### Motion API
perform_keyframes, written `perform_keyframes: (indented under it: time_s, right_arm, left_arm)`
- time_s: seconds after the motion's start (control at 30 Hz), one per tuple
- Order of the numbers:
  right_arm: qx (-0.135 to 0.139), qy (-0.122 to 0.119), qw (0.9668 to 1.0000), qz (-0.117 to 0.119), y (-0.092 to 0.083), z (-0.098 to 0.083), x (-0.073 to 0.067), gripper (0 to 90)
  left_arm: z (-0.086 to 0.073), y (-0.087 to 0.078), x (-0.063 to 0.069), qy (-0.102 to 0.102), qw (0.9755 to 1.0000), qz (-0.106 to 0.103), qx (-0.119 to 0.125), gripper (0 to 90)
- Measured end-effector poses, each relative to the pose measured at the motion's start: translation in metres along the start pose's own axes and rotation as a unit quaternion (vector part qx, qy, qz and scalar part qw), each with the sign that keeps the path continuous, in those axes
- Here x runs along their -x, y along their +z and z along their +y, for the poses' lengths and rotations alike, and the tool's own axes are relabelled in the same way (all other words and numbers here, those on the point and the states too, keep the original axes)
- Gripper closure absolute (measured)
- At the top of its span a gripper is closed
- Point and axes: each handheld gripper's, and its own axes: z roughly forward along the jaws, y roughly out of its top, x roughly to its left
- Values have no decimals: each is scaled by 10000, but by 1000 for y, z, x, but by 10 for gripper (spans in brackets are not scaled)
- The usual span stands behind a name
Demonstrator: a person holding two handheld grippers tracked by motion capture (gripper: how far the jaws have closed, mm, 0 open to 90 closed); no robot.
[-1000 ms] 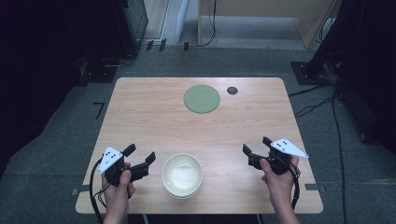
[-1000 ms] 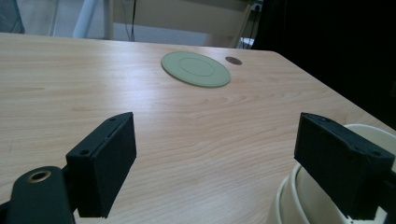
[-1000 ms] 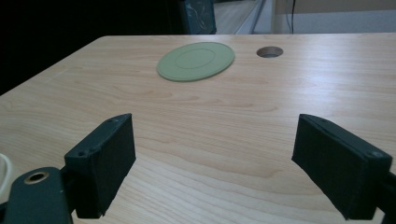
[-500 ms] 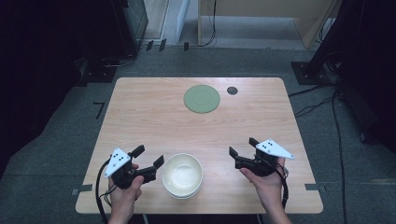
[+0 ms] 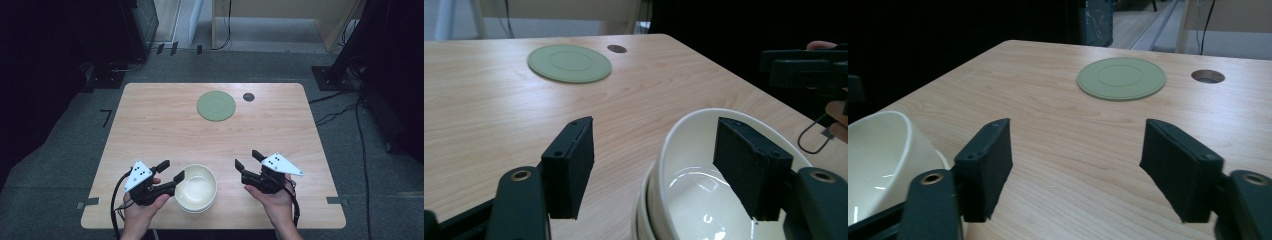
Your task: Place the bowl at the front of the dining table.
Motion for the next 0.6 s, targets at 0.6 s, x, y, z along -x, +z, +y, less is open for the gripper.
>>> perform_keyframes:
  time_s: [0.6]
  right_arm:
    - [-131, 131, 9978, 633, 1, 3, -20, 491]
  left_arm:
    - [-4, 12, 16, 552, 9963, -49, -650, 579]
